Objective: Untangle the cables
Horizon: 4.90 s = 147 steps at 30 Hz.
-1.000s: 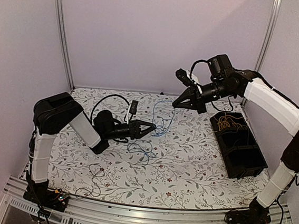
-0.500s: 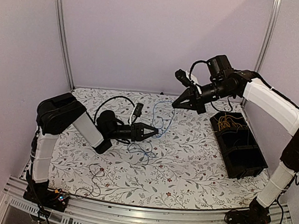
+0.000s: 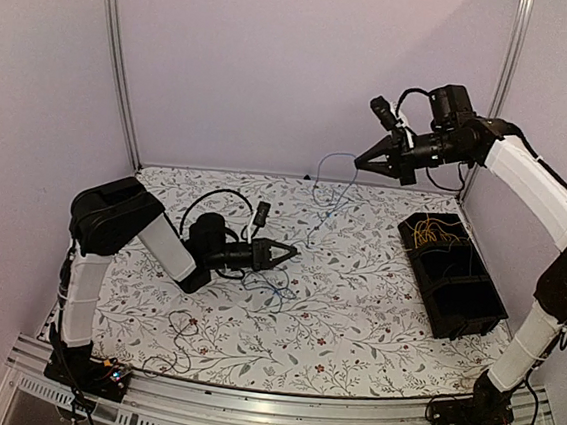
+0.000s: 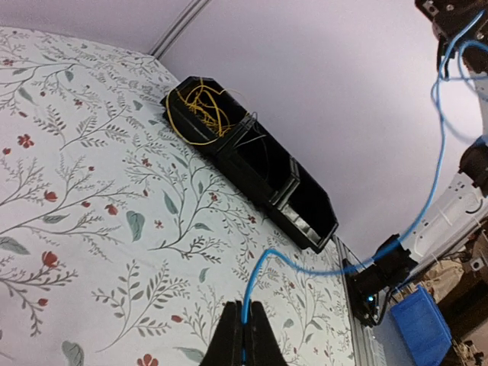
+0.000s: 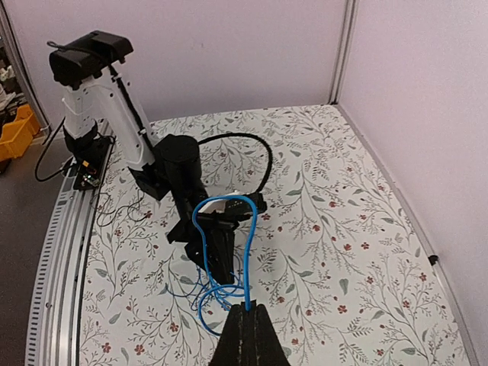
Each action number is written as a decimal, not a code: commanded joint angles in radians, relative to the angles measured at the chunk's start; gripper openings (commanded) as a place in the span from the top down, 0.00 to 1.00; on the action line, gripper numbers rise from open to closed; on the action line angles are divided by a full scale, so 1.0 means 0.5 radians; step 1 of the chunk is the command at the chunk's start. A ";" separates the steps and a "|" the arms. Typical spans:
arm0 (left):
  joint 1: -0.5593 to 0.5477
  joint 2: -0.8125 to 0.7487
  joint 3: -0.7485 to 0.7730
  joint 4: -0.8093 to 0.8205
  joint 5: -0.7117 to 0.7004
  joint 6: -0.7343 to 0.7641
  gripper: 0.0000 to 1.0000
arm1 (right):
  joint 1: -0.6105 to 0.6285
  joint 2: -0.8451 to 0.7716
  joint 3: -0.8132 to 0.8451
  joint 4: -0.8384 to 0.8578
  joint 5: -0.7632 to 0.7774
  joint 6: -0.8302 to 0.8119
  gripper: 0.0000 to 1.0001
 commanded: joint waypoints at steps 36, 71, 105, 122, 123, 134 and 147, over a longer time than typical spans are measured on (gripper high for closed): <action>-0.002 -0.147 0.098 -0.164 0.080 0.261 0.49 | -1.459 -0.957 -0.705 -0.401 0.139 -0.197 1.00; 0.027 -0.168 0.010 -0.225 0.002 0.224 0.53 | -1.564 -1.422 -1.560 -0.460 1.302 -0.566 1.00; 0.052 -1.009 -0.031 -2.639 -0.887 0.873 0.52 | -0.917 -0.855 -1.375 -0.277 1.271 -0.250 0.49; -0.205 -0.746 0.361 -2.966 -0.879 1.478 0.59 | -0.025 -0.210 -1.100 0.151 0.896 -0.013 0.48; -0.206 -0.721 0.395 -3.001 -0.874 1.485 0.60 | -0.023 -0.203 -1.098 0.160 0.884 -0.015 0.48; -0.216 -0.654 0.439 -3.122 -0.784 1.504 0.79 | -0.021 -0.172 -1.131 0.223 0.822 -0.010 0.49; -0.228 -1.173 0.349 -2.761 -0.656 1.494 1.00 | -0.022 -0.126 -0.836 0.272 0.390 0.097 0.49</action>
